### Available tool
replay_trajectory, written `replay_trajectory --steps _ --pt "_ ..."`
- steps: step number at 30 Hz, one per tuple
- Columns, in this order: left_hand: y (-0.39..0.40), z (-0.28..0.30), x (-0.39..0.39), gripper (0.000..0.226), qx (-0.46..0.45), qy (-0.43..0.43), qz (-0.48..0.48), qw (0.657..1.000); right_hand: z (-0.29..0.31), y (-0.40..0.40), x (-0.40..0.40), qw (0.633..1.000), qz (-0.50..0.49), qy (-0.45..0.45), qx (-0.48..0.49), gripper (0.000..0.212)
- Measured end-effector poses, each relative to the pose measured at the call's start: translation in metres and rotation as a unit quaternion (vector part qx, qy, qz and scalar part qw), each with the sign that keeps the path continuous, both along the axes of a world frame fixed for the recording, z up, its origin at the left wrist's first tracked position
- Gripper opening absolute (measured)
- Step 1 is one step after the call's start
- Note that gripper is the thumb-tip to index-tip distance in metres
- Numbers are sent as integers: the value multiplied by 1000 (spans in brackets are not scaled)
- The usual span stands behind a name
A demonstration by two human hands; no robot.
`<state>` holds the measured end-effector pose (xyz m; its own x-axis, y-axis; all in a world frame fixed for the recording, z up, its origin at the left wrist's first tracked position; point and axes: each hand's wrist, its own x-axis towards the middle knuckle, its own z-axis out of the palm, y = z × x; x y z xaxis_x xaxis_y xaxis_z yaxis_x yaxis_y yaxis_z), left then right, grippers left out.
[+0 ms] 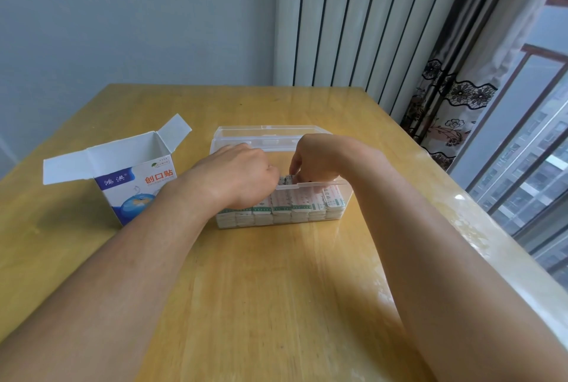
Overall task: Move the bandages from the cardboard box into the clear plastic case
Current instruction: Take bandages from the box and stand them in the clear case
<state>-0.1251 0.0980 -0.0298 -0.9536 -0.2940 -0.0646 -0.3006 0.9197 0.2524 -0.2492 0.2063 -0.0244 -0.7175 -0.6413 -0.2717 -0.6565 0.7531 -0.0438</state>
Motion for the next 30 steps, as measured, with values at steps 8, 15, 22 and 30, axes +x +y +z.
replay_trajectory --steps 8,15,22,30 --pt "-2 1 2 47 15 -3 -13 1000 2 0 3 1000 -6 -6 -3 24" --pt "2 5 4 44 16 -11 -25 999 3 -1 4 1000 -3 -6 13 29" --pt "4 7 5 44 17 -9 -27 999 13 4 13 1000 2 -5 28 34" --pt "5 8 6 43 16 -12 -28 999 13 4 16 1000 3 -16 27 28"
